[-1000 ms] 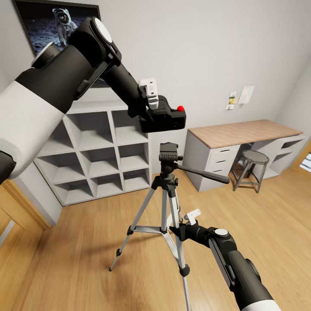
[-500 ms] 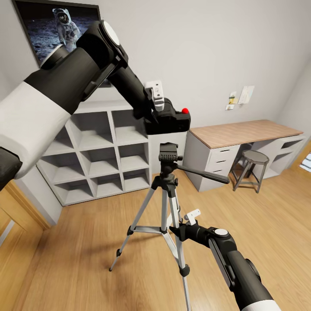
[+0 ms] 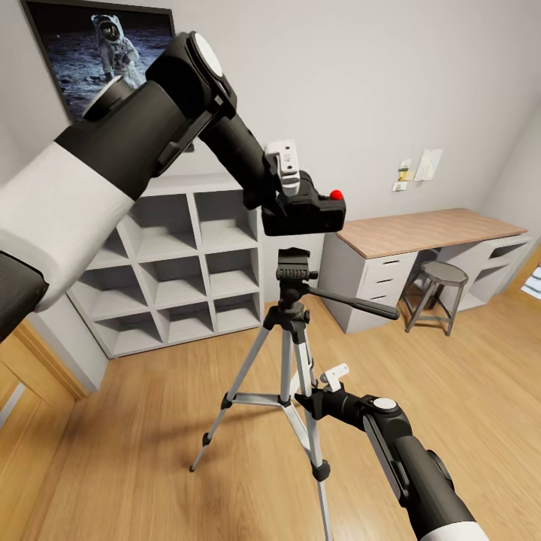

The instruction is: Attach the digital camera to the camera tripod in the bedroom.

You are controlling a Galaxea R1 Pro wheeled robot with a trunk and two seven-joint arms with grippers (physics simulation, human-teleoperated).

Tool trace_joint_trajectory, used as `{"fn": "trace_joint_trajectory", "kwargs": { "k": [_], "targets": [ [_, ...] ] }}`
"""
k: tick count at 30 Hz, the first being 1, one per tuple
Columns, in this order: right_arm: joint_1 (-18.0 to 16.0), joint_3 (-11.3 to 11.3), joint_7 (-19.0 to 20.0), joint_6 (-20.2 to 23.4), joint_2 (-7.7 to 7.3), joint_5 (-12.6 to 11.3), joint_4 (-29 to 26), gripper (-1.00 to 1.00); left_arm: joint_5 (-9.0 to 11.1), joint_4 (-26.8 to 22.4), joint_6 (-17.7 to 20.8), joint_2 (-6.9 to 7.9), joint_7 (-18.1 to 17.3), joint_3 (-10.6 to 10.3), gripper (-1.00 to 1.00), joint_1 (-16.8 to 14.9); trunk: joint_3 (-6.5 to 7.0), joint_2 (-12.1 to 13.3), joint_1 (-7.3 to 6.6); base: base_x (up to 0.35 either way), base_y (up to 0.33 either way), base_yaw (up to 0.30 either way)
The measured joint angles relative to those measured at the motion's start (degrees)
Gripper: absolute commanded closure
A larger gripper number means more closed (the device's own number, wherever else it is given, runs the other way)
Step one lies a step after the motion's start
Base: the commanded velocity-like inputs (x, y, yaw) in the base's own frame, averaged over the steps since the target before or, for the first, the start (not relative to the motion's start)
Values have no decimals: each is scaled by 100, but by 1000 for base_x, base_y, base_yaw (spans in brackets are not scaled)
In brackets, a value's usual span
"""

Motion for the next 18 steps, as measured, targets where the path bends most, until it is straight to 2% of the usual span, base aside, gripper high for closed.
{"fn": "trace_joint_trajectory", "kwargs": {
  "k": [9,18],
  "targets": [
    [0,-9,1,-1,0,-4,-1,100,-4,10,-182,-102,-6,0,100,0,0,0,0,0,0,0],
    [0,-5,6,0,0,3,0,100,-5,6,-208,-106,-11,1,100,0,0,0,0,0,0,0]
  ]
}}
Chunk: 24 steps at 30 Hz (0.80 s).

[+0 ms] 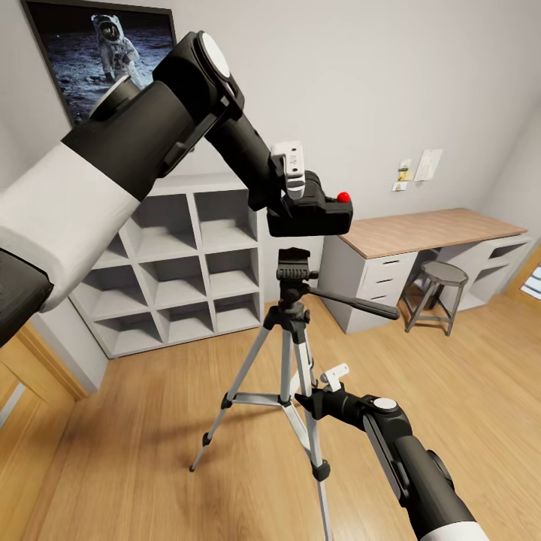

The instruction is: Attach the digital camera to the camera tripod in the bedroom.

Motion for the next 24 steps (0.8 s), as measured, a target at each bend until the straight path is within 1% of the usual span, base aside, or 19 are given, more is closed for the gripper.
{"fn": "trace_joint_trajectory", "kwargs": {
  "k": [24],
  "targets": [
    [0,-3,1,0,0,0,-1,100,0,34,-19,16,0,-1,100,3,0,0,0,0,0,0]
  ]
}}
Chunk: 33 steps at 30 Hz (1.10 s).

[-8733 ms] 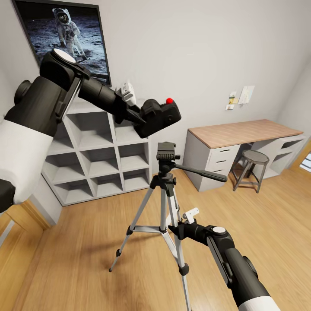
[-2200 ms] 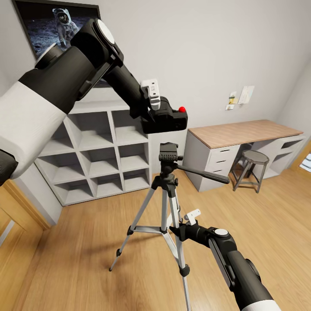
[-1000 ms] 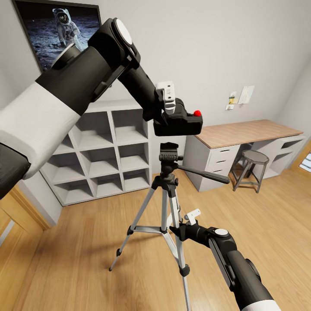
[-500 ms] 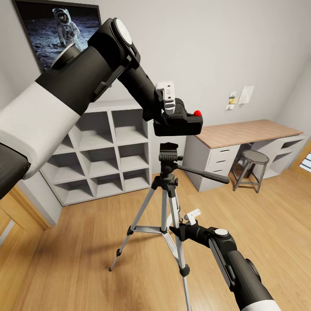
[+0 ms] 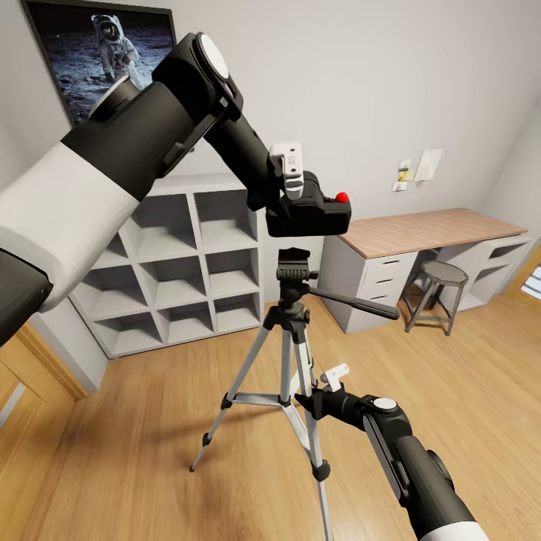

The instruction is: Attach the digital camera to the camera tripod in the bedroom.

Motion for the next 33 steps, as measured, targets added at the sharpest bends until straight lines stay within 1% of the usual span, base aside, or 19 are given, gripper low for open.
{"fn": "trace_joint_trajectory", "kwargs": {
  "k": [9,12,20,24,27,33],
  "targets": [
    [0,-3,9,1,-7,-4,-1,100,-5,13,-16,14,-5,0,100,3,0,0,0,0,0,0],
    [0,-4,10,1,-7,-5,-2,100,-7,-5,-24,43,-33,0,100,5,0,0,0,0,0,0],
    [1,-6,13,2,-8,-3,-3,100,-13,-37,-25,181,-118,0,100,5,0,0,0,0,0,0],
    [1,-7,17,2,-8,0,-3,100,-1,-34,-8,207,-132,1,100,6,0,0,0,0,0,0],
    [1,-7,17,2,-8,0,-2,100,40,-33,-2,209,-174,1,100,7,0,0,0,0,0,0],
    [1,-7,17,2,-8,-1,-2,100,226,-27,5,221,-214,1,100,17,0,0,0,0,0,0]
  ]
}}
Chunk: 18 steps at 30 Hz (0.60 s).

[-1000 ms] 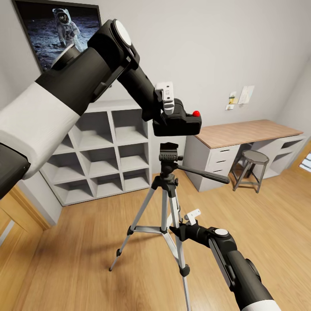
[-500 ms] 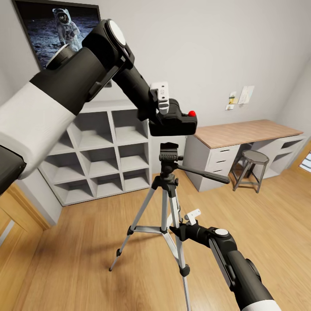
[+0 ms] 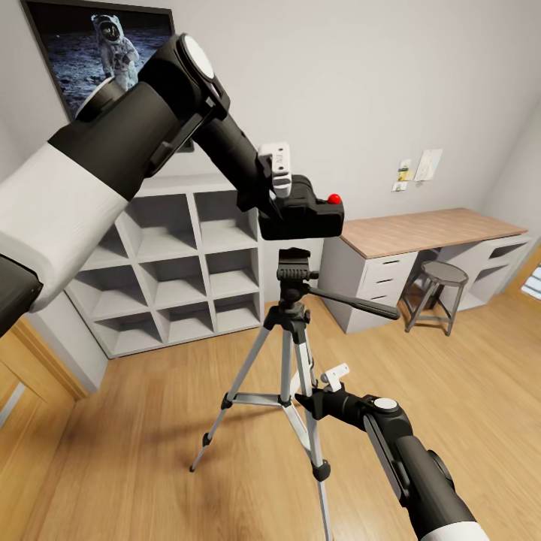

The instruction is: Attach the digital camera to the camera tripod in the bedroom.

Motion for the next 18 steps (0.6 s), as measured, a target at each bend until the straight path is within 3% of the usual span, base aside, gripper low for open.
{"fn": "trace_joint_trajectory", "kwargs": {
  "k": [14,18],
  "targets": [
    [0,-1,3,0,-8,-11,-2,100,76,10,8,14,-12,-9,100,23,0,0,0,0,0,0],
    [0,0,1,1,-5,-7,-2,100,79,17,15,16,-14,-173,100,24,0,0,0,0,0,0]
  ]
}}
